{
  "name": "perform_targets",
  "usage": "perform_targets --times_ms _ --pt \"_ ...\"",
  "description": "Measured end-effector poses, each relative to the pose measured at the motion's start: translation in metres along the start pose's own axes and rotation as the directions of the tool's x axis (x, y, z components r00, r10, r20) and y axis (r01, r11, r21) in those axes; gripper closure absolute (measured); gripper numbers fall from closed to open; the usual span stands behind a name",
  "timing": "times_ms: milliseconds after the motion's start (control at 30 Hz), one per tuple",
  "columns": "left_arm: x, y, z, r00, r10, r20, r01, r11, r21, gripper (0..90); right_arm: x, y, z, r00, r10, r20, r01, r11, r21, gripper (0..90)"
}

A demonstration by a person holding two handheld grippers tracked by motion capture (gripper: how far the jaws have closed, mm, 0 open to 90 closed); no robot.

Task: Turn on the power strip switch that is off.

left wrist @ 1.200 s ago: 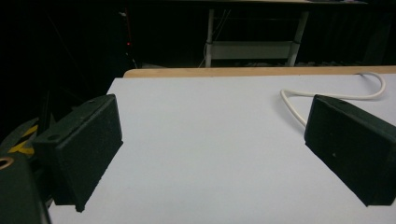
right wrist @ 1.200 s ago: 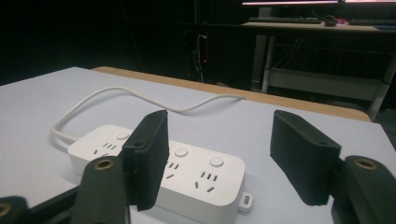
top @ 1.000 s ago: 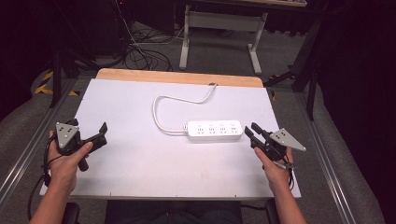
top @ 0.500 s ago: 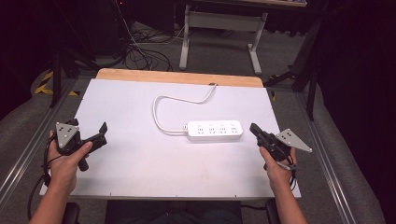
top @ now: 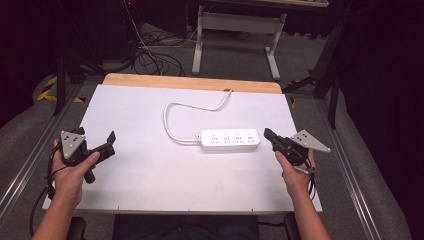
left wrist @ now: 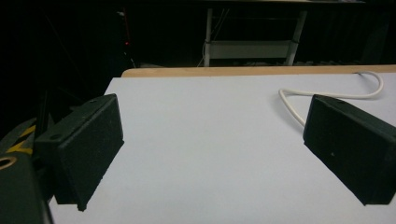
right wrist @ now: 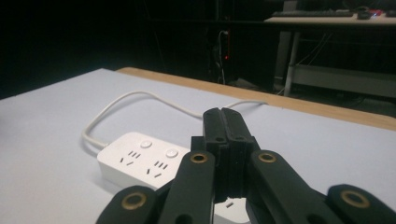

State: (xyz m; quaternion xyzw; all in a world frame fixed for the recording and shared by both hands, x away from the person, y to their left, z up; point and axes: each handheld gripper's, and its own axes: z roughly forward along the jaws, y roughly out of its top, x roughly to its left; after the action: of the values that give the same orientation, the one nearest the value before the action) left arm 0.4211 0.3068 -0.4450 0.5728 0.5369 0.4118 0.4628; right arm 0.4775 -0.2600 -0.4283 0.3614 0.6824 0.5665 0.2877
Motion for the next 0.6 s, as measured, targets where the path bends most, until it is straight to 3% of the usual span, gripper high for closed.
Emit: perform_targets --times_ms 233,600 --pt "-0.001 0.0 0.001 1.0 0.001 0.009 -0.001 1.0 0.004 5.6 -0.003 0.009 0.013 0.9986 0.05 -0.016 -0.049 0.997 0.067 90.0" --pt "-0.002 0.0 0.002 0.9999 0.008 0.012 -0.008 1.0 -0.001 5.8 -0.003 0.015 0.036 0.997 0.07 -0.033 -0.064 0.984 0.167 90.0"
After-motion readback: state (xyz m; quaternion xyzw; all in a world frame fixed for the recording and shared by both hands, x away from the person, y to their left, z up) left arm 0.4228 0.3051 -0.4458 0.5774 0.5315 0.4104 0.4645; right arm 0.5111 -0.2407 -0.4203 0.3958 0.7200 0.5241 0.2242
